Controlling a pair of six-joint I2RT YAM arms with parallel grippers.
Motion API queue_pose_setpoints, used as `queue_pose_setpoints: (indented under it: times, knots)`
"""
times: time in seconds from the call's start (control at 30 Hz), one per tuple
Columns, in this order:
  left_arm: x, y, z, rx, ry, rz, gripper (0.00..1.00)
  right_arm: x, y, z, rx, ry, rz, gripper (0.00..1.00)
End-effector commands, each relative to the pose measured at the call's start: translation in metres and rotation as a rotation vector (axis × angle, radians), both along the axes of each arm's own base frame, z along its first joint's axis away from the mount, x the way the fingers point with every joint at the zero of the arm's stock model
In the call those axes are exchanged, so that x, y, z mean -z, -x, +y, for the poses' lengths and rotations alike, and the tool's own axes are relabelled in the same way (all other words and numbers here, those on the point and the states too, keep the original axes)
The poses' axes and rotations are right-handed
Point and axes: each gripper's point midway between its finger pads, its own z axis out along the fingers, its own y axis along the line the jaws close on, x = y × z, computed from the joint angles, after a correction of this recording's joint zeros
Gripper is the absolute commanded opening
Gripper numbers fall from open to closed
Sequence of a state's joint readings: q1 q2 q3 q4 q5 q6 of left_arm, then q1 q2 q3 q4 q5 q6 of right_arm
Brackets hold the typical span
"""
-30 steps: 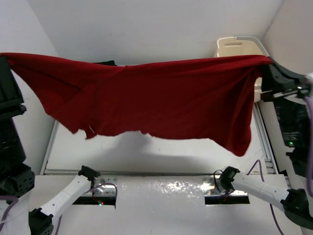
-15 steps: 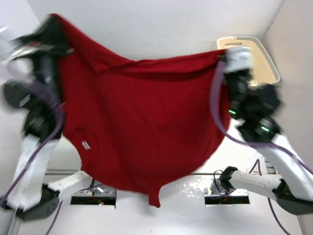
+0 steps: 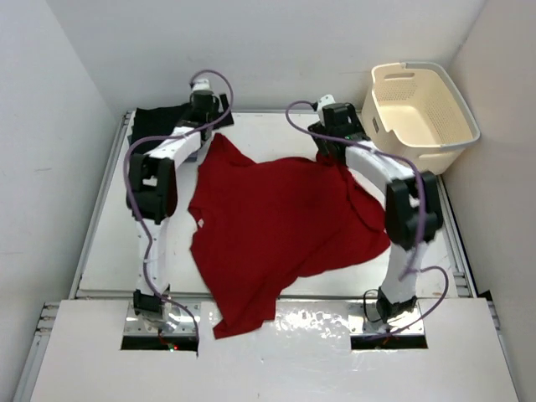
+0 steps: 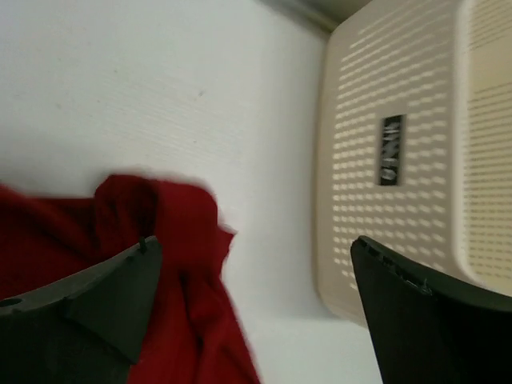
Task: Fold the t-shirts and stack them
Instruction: Flatten out the tshirt
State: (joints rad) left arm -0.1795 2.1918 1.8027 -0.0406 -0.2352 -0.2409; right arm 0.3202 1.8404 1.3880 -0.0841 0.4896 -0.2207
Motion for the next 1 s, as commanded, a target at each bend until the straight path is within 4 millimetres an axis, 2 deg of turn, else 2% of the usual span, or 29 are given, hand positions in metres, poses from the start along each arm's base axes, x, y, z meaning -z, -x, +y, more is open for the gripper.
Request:
queue_pose_setpoints:
  times: [0.0,0.1,0.17,0.27,0.33,0.37,0.4,0.43,0.47,0.5,0.53,0.57,0.67,0.7,0.73,0.77,0.8,0.9,0.97]
  knots:
    - [-0.063,-0.008,-0.031,0.103,0.082,-0.070,0.99,-0.008,-0.033,0.013,0.002,-0.106,0.005,0.99]
    - [-0.078,-0.002,-0.037,0.126,0.108,-0.114,1.00,-0.009,-0.030,0.021,-0.024,-0.158,-0.014,0.99]
    - [-0.095,0.015,-0.048,0.170,0.112,-0.154,1.00,-0.014,-0.015,0.022,-0.037,-0.200,-0.018,0.99]
    - [-0.092,0.045,-0.054,0.135,0.067,-0.124,1.00,-0.007,0.010,0.023,-0.027,-0.263,0.016,0.99]
    - [-0.074,0.072,-0.061,0.128,0.045,-0.075,1.00,0.015,0.029,0.027,-0.019,-0.314,0.083,0.99]
    - [-0.069,0.081,-0.063,0.123,0.043,-0.061,1.00,0.021,0.036,0.027,-0.004,-0.344,0.099,0.99]
    - [-0.053,0.097,-0.062,0.118,0.038,-0.029,1.00,0.021,0.043,0.028,-0.001,-0.365,0.100,0.99]
    - [-0.043,0.107,-0.064,0.114,0.041,-0.008,1.00,0.037,0.054,0.029,0.000,-0.379,0.139,0.99]
    - [-0.037,0.115,-0.065,0.113,0.044,0.002,1.00,0.042,0.058,0.030,0.005,-0.404,0.148,0.99]
    - [-0.019,0.132,-0.061,0.106,0.041,0.042,1.00,0.046,0.062,0.032,0.004,-0.419,0.163,0.99]
    - [-0.015,0.135,-0.065,0.112,0.062,0.029,1.00,0.057,0.069,0.033,0.009,-0.429,0.191,0.99]
    - [0.003,0.147,-0.063,0.111,0.059,0.064,1.00,0.062,0.071,0.035,0.017,-0.449,0.198,0.99]
    - [0.029,0.154,-0.056,0.077,0.050,0.107,1.00,0.083,0.073,0.044,0.012,-0.502,0.261,0.99]
    - [0.047,0.156,-0.052,0.061,0.031,0.146,1.00,0.097,0.071,0.049,0.005,-0.510,0.292,0.99]
    - [0.060,0.155,-0.048,0.042,0.010,0.172,1.00,0.098,0.065,0.051,0.017,-0.536,0.300,0.99]
    - [0.065,0.154,-0.048,0.041,0.006,0.179,1.00,0.104,0.061,0.051,0.032,-0.543,0.317,0.99]
    - [0.072,0.153,-0.048,0.040,-0.001,0.190,1.00,0.121,0.058,0.045,0.064,-0.547,0.353,0.99]
    - [0.096,0.151,-0.047,0.028,-0.018,0.236,1.00,0.126,0.044,0.035,0.113,-0.607,0.340,0.99]
    - [0.110,0.151,-0.043,0.011,-0.029,0.262,1.00,0.139,0.043,0.029,0.140,-0.627,0.352,0.99]
